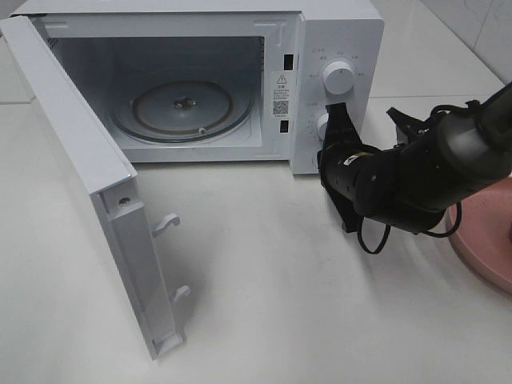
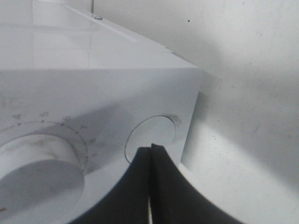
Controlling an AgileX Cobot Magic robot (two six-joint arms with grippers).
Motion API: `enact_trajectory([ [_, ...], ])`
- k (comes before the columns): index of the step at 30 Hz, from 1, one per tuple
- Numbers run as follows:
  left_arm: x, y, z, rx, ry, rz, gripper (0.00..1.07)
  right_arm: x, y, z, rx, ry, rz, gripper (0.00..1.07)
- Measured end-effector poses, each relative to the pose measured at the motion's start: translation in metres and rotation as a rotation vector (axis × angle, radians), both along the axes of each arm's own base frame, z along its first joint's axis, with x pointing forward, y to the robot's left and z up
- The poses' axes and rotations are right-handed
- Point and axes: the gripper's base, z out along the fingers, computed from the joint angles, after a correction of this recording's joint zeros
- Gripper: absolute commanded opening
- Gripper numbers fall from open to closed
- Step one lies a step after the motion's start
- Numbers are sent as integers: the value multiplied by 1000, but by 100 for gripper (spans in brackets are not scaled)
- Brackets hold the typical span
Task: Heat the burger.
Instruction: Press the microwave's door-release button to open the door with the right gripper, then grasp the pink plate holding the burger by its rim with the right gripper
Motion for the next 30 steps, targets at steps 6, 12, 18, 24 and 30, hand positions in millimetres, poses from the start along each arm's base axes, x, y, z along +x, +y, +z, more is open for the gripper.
enact_trajectory([
  [6,0,0,0,0,0,0,98,-11,-2,12,-50,38,83,0],
  [12,0,0,0,0,0,0,98,-32,-6,33,-164,88,257,0],
  [18,0,0,0,0,0,0,98,-44,-7,43,-256,114,398,0],
  [24,0,0,0,0,0,0,98,-62,-2,57,-420,151,701,2],
  [30,0,0,0,0,0,0,98,-77,-3,67,-541,180,1000,3],
])
